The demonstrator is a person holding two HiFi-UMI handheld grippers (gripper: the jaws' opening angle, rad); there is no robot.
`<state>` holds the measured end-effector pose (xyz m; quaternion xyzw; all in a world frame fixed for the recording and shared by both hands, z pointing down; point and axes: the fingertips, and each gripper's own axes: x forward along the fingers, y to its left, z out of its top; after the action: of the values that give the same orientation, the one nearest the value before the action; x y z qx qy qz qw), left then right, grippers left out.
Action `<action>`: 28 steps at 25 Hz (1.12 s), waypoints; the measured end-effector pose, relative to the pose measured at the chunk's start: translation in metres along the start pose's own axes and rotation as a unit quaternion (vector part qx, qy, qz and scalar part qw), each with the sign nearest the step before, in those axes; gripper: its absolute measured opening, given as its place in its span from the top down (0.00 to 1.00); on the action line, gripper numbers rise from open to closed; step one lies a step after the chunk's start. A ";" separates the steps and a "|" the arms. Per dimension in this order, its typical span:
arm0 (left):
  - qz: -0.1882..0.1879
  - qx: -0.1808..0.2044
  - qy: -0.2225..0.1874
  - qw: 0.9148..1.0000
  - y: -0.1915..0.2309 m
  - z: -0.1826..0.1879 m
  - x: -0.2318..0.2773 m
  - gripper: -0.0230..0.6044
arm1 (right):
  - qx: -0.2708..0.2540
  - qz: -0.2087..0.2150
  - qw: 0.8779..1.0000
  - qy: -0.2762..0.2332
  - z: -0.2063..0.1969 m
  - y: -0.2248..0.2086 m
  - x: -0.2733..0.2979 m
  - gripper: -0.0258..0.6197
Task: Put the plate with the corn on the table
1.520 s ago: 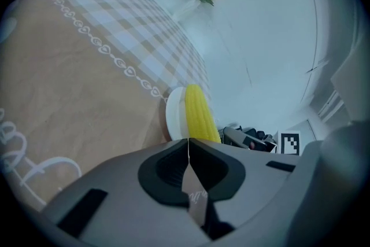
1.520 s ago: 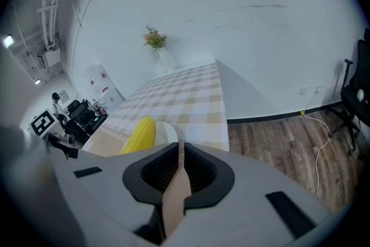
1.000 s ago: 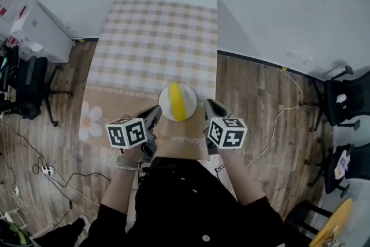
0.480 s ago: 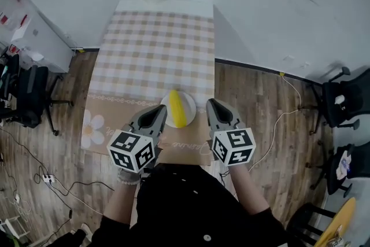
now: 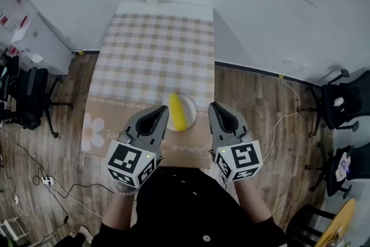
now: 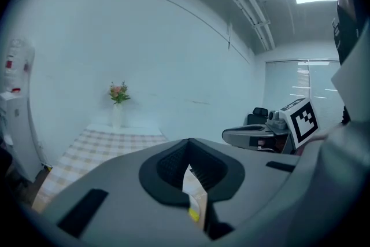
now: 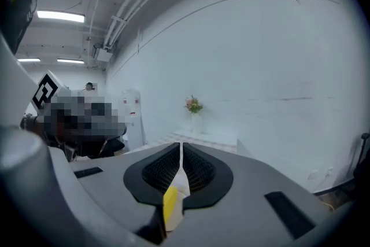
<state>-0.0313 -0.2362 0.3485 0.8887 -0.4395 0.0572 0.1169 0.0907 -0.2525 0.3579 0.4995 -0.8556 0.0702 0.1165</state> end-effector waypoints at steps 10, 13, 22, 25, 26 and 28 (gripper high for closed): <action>-0.014 0.025 -0.002 1.000 -0.002 0.011 -0.015 0.94 | -0.045 0.012 0.999 -0.010 0.018 0.026 0.000 0.89; -0.017 0.023 -0.002 1.000 -0.012 0.010 -0.009 0.94 | -0.047 0.012 0.999 -0.010 0.017 0.017 -0.006 0.89; -0.021 0.023 -0.001 1.000 -0.018 0.009 -0.005 0.94 | -0.042 0.010 0.999 -0.014 0.018 0.012 -0.009 0.89; -0.019 0.022 -0.001 1.000 -0.018 0.009 -0.006 0.94 | -0.040 0.013 0.999 -0.015 0.019 0.013 -0.009 0.89; -0.019 0.021 -0.001 1.000 -0.017 0.009 -0.006 0.94 | -0.040 0.014 0.999 -0.015 0.020 0.014 -0.009 0.89; -0.017 0.021 -0.001 1.000 -0.017 0.010 -0.006 0.94 | -0.040 0.016 0.999 -0.015 0.020 0.014 -0.009 0.89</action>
<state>-0.0210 -0.2241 0.3354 0.8986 -0.4229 0.0633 0.0987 0.0806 -0.2425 0.3357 0.4821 -0.8670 0.0305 0.1223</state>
